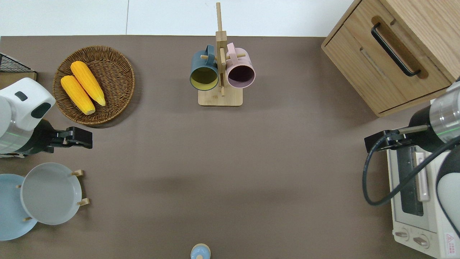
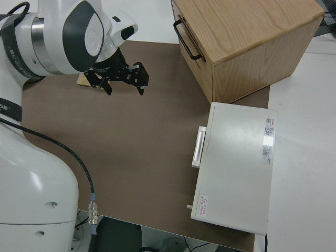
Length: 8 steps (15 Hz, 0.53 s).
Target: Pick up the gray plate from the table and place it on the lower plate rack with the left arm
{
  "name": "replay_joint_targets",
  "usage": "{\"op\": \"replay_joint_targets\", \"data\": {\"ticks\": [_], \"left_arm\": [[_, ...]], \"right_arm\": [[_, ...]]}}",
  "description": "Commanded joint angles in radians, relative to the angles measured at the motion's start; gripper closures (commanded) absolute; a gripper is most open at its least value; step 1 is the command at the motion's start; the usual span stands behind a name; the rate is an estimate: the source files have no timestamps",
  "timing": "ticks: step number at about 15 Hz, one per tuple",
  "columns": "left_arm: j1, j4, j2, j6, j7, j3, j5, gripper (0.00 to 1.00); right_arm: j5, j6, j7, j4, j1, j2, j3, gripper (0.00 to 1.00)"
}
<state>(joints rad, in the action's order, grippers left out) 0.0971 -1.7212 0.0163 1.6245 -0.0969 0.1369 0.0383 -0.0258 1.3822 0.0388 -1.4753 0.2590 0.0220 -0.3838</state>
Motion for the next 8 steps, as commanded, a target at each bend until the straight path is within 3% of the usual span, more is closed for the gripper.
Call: {"op": "replay_joint_targets", "data": {"ticks": [1,8], "left_arm": [[-0.005,0.067,-0.006,-0.038,0.009,0.004,0.0,0.01],[-0.01,0.106,-0.009,-0.043,0.017,0.012,-0.054,0.01]], "right_arm": [[-0.006,-0.011,0.012,0.007,0.023,-0.002,-0.021,0.017],[-0.006,-0.011,0.012,0.007,0.023,-0.002,-0.021,0.017]]}}
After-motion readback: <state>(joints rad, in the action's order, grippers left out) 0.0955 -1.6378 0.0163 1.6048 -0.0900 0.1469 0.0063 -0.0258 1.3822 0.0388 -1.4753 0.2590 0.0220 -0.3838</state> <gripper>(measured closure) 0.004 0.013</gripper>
